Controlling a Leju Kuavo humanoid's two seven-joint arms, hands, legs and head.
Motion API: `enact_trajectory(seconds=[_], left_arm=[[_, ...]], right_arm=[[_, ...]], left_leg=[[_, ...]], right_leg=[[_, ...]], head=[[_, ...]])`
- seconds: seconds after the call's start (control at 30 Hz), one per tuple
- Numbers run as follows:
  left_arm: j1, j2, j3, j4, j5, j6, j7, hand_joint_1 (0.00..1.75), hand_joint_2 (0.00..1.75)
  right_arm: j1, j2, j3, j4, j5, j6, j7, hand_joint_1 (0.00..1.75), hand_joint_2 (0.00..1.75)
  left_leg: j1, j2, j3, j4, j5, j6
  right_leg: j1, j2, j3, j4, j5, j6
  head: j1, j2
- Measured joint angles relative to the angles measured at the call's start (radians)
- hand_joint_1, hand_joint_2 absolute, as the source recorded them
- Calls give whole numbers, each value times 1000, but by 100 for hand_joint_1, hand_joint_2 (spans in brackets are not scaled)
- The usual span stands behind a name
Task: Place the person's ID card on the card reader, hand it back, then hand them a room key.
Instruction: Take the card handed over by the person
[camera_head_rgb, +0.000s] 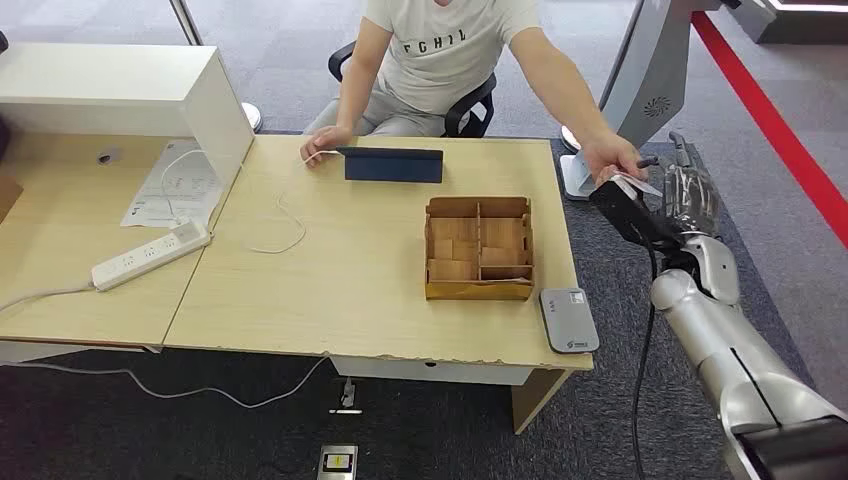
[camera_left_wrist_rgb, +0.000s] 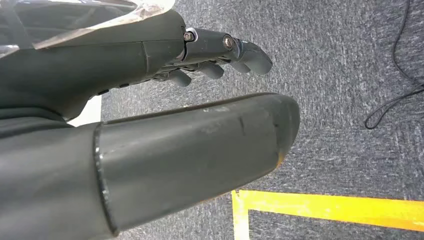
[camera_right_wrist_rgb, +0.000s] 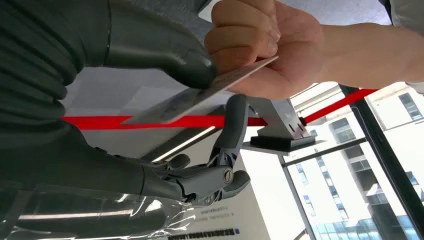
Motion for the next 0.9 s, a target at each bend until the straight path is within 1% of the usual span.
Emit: enact_trajectory(seconds=[0.17,0.47,0.67,0.8,0.9], left_arm=[[0,-3,0,0,-3,0,-4,0,0],[1,-7,0,2,-13,0,-14,0,0],[1,-7,0,3,-14,1,6,0,0],[1,-8,0,3,-16,3,11,0,0],[1,-8,0,3,-17,2,9,0,0]], right_arm=[[0,-1,11,4,41,-48,-3,175,175],[2,0,22,4,37,-57,-40,175,175],[8,8,26,3,34,-72,-74,175,175],[28,12,28,2,41,-82,-94,175,175],[64,13,29,-5,54,-95,-106,175,175]], left_leg=[[0,0,0,0,0,0],[0,0,0,0,0,0],[0,0,0,0,0,0],[0,0,0,0,0,0],[0,0,0,0,0,0]], right_leg=[[0,0,0,0,0,0],[0,0,0,0,0,0],[0,0,0,0,0,0],[0,0,0,0,0,0],[0,0,0,0,0,0]], head=[[0,0],[0,0],[0,0],[0,0],[0,0]])
